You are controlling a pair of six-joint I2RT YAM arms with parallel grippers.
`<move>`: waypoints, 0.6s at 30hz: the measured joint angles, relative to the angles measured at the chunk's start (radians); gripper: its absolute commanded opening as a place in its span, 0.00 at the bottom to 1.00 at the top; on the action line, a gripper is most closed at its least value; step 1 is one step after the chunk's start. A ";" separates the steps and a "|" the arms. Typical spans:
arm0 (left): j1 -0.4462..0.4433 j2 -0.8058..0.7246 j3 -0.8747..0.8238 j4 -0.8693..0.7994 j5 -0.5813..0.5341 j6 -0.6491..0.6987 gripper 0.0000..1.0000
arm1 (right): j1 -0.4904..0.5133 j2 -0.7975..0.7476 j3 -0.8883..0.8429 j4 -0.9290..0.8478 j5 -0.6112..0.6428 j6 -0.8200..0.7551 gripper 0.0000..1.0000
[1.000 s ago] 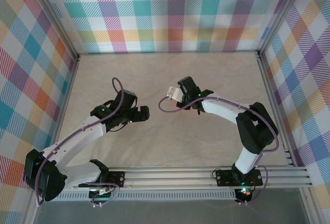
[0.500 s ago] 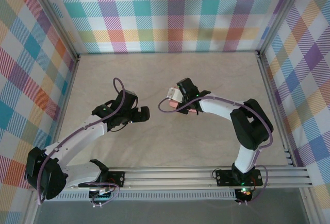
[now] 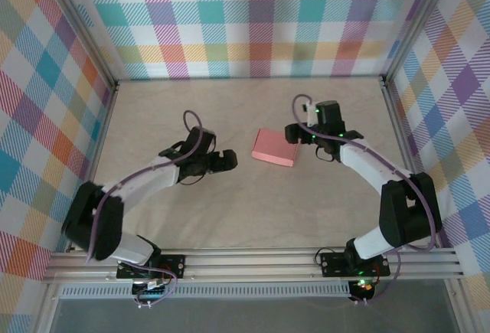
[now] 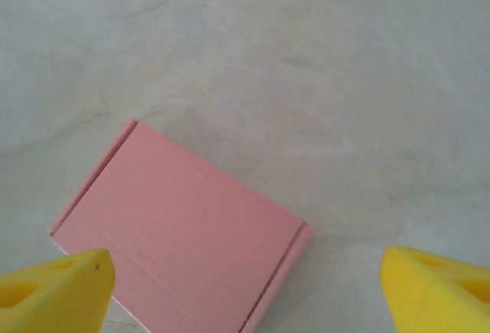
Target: Fold the paper box
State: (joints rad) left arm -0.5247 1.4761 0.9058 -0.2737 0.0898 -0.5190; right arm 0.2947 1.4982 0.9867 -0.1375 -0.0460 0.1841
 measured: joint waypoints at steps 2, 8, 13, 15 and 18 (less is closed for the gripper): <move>0.000 0.085 0.059 0.048 0.032 -0.010 0.83 | -0.040 0.009 -0.023 0.002 -0.057 0.127 0.76; 0.000 0.367 0.336 0.100 0.124 0.006 0.69 | -0.095 0.134 -0.048 0.005 -0.225 0.373 0.67; 0.003 0.607 0.615 0.077 0.191 0.039 0.60 | -0.095 0.233 -0.018 0.003 -0.297 0.438 0.61; 0.003 0.678 0.694 0.060 0.224 0.042 0.56 | -0.095 0.266 0.009 0.005 -0.318 0.446 0.59; 0.004 0.756 0.766 0.028 0.265 0.042 0.47 | -0.095 0.304 0.047 0.013 -0.351 0.449 0.58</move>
State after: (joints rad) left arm -0.5209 2.2326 1.6714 -0.2455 0.3546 -0.4774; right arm 0.1993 1.8019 1.0340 -0.1246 -0.3965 0.6331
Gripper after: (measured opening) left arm 0.507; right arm 0.584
